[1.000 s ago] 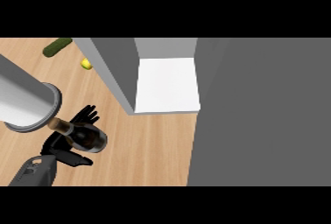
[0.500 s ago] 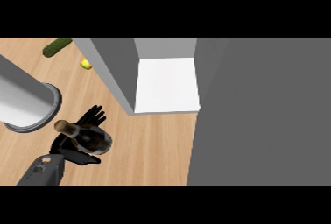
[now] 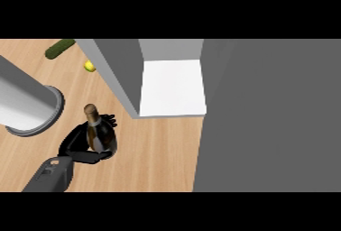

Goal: Pick up the wine, place it into the cabinet and close the cabinet

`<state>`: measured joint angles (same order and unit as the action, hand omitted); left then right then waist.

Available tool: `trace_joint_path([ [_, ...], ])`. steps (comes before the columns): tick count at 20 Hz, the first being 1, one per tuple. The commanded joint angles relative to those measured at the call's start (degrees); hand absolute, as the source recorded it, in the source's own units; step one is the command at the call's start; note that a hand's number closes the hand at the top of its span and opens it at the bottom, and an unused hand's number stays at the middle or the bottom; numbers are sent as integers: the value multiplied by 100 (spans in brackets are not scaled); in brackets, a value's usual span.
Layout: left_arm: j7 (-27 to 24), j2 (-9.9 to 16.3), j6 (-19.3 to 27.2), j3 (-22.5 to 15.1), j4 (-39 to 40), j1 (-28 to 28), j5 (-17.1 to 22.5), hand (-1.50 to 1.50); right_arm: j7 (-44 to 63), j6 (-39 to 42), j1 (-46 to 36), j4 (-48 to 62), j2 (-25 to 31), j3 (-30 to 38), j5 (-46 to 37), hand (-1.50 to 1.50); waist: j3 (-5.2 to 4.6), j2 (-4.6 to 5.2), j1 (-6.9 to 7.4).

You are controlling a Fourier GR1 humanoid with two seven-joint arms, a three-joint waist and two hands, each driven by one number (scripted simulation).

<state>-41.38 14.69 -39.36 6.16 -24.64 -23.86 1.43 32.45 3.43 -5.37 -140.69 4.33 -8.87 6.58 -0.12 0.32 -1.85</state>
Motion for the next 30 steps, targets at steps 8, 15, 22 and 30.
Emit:
trace_joint_path([
  [8, -232, 26, -1553, -38, 284, -245, 368, 150, 3, 71, 38, -63, -25, 111, 213, -150, -2, 5, 56],
  [15, -333, -254, -631, 278, 149, 110, 780, 150, 94, 131, 187, -319, 50, 326, 329, -150, 2, -17, 110],
  [22, -609, -952, 1646, 1251, -147, 514, 1626, 150, 120, 170, -47, -75, 103, 580, 498, -150, 13, -41, 209],
  [30, 636, -1450, 2029, 506, -2244, 1159, 1970, 150, 39, 215, 137, -171, -8, 444, 308, -150, 16, -50, 207],
])
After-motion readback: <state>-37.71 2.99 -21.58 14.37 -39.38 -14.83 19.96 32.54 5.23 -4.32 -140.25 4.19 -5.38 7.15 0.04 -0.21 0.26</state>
